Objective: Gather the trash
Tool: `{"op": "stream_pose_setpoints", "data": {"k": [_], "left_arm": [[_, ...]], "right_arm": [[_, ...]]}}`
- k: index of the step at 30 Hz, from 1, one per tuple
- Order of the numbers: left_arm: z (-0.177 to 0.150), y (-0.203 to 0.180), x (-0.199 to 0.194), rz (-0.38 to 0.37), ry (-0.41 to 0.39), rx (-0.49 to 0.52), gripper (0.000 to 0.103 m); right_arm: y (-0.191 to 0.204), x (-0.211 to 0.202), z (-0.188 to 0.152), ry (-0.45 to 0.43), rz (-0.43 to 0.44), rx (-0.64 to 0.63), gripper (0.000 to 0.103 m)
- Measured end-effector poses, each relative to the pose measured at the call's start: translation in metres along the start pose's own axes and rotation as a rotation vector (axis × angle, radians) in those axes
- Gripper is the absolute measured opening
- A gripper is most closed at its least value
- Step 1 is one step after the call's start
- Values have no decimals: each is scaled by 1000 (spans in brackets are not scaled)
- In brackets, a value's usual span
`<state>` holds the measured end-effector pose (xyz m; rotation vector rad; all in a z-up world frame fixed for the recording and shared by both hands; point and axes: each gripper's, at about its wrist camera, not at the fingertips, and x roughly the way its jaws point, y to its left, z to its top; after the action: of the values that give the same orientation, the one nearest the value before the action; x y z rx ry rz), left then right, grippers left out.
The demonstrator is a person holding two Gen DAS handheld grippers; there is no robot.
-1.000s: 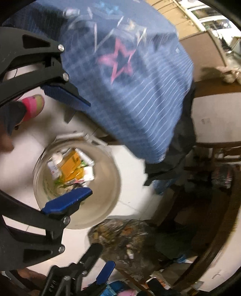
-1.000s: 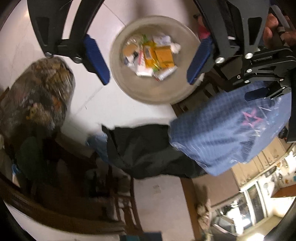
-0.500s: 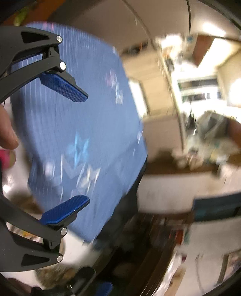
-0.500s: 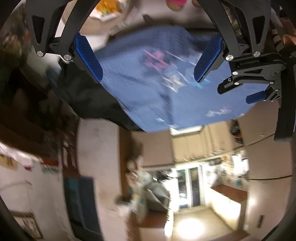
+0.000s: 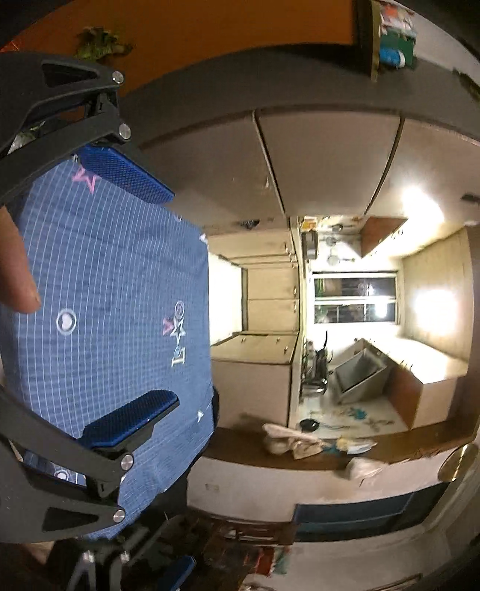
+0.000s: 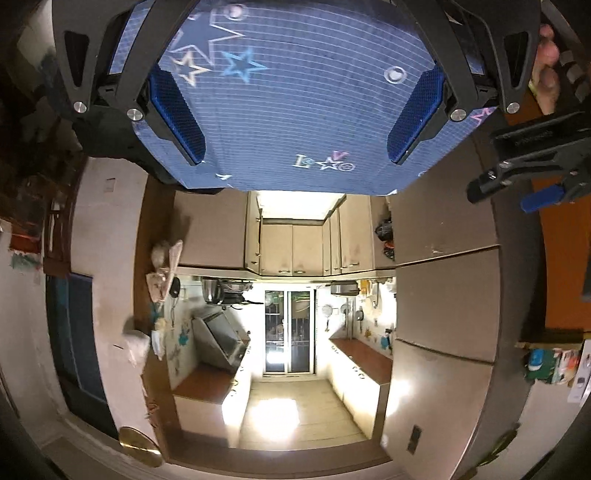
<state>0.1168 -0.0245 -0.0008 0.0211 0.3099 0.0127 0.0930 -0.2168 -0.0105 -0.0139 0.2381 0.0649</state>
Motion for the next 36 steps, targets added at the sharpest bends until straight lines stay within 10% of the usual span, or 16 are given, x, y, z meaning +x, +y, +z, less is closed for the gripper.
{"op": "stream_pose_setpoints", "data": {"k": [36], "left_arm": [[-5,15,-15,-112,-9,7,98]], "right_arm": [[10,-38,-13,1,18,19,98]]}}
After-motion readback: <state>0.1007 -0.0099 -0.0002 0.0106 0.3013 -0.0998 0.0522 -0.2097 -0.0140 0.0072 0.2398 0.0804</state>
